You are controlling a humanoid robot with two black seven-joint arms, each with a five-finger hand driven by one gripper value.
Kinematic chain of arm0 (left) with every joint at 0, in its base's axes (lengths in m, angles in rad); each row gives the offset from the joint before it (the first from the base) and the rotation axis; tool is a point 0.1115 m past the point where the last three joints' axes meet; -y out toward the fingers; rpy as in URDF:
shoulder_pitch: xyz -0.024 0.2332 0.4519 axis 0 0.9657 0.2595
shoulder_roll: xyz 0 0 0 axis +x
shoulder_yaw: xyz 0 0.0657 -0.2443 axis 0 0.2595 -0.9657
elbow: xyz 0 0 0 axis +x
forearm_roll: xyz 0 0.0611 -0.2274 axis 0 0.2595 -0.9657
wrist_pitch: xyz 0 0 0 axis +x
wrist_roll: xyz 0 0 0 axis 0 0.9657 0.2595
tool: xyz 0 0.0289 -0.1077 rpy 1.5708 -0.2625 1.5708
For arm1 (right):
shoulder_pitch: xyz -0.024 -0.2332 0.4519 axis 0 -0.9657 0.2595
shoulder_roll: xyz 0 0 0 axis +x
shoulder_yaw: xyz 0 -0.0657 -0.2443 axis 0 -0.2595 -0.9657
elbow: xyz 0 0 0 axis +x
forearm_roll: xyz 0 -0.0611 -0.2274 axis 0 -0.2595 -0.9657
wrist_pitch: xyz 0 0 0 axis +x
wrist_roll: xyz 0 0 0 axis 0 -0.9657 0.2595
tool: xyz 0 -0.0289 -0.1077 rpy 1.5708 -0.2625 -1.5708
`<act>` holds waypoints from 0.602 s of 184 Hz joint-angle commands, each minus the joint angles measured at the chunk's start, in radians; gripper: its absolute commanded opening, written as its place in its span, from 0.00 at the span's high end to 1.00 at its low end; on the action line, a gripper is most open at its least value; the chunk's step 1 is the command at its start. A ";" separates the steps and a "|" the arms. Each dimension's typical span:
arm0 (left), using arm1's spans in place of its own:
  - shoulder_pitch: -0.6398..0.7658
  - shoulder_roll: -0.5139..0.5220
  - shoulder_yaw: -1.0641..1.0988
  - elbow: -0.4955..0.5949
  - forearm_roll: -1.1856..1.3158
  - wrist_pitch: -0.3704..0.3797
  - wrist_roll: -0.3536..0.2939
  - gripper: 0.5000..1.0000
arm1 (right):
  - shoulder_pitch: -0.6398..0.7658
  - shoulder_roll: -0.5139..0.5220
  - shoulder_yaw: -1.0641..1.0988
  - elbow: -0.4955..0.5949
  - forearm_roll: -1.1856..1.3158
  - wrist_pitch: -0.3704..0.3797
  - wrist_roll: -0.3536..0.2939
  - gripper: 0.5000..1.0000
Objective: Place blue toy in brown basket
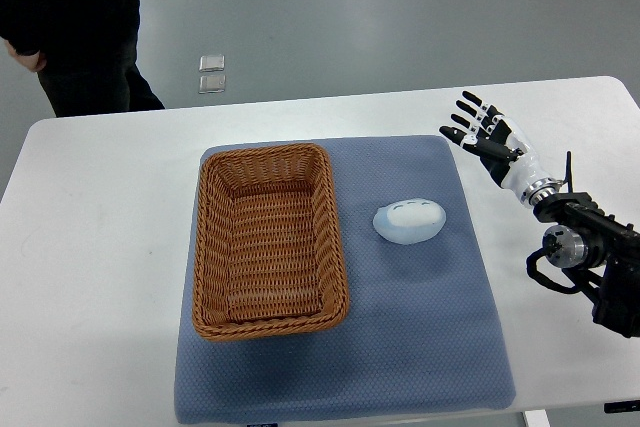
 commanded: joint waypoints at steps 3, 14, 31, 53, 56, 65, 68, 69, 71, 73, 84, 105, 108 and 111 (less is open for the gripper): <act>-0.003 0.000 -0.001 -0.005 0.000 0.000 0.000 0.00 | -0.001 0.000 0.000 0.000 0.000 0.001 0.000 0.18; -0.003 0.000 -0.003 -0.010 -0.001 0.000 0.000 0.00 | -0.001 0.000 0.000 0.000 0.000 0.001 0.000 0.18; -0.008 0.000 -0.003 -0.010 0.000 -0.002 0.000 0.00 | 0.001 -0.002 0.000 0.000 0.000 0.000 0.000 0.18; -0.009 0.000 -0.003 -0.010 0.000 -0.002 0.000 0.00 | 0.001 -0.002 0.000 0.000 0.000 0.001 0.000 0.18; -0.009 0.000 -0.003 -0.010 0.000 -0.002 0.000 0.00 | 0.001 -0.002 0.000 0.000 0.000 0.001 0.000 0.18; -0.009 0.000 -0.004 -0.010 0.000 -0.002 0.000 0.00 | 0.001 -0.002 0.000 0.000 0.000 0.003 0.000 0.18; -0.009 0.000 -0.003 -0.010 0.000 -0.002 0.000 0.00 | 0.001 -0.002 0.000 0.000 0.000 0.003 0.000 0.18; -0.009 0.000 -0.003 -0.010 0.000 -0.002 0.000 0.00 | 0.001 -0.002 0.000 0.000 -0.002 0.003 0.000 0.18; -0.009 0.000 -0.003 -0.010 0.000 -0.002 0.000 0.00 | 0.001 -0.002 0.000 0.000 -0.002 0.003 0.000 0.18; -0.009 0.000 -0.003 -0.010 0.000 -0.002 0.000 0.00 | 0.001 -0.002 0.000 0.000 -0.002 0.003 0.000 0.18; -0.009 0.000 -0.003 -0.010 0.000 -0.002 0.000 0.00 | 0.001 -0.002 -0.002 0.000 -0.002 0.003 0.000 0.18; -0.009 0.000 -0.003 -0.010 0.000 -0.002 0.000 0.00 | 0.001 -0.003 -0.002 0.000 -0.003 0.005 0.000 0.18; -0.009 0.000 -0.004 -0.010 0.000 0.000 0.000 0.00 | 0.001 -0.003 -0.002 0.000 -0.003 0.005 0.000 0.18; -0.009 0.000 -0.003 -0.010 0.000 -0.002 0.000 0.00 | 0.001 -0.003 -0.002 0.000 -0.003 0.005 0.000 0.18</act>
